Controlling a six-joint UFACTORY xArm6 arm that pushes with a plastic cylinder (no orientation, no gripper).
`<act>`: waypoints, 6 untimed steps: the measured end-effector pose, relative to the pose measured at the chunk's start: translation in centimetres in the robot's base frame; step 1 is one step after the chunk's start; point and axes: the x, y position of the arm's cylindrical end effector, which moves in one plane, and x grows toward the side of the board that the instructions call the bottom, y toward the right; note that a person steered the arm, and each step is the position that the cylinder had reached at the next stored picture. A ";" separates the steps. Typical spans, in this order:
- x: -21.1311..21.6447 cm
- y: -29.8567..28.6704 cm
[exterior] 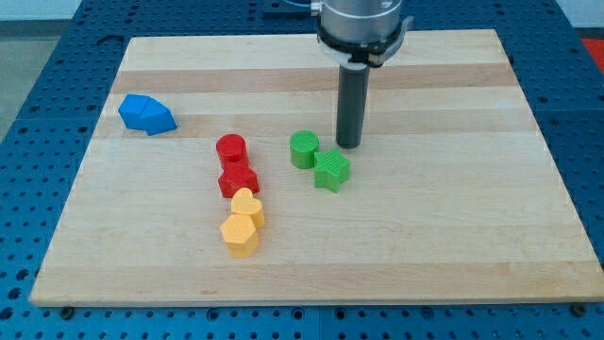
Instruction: Push green circle to the left of red star
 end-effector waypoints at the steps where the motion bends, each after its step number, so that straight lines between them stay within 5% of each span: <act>1: 0.3 -5.5; 4: 3.3 -20.3; 6: 3.8 -21.2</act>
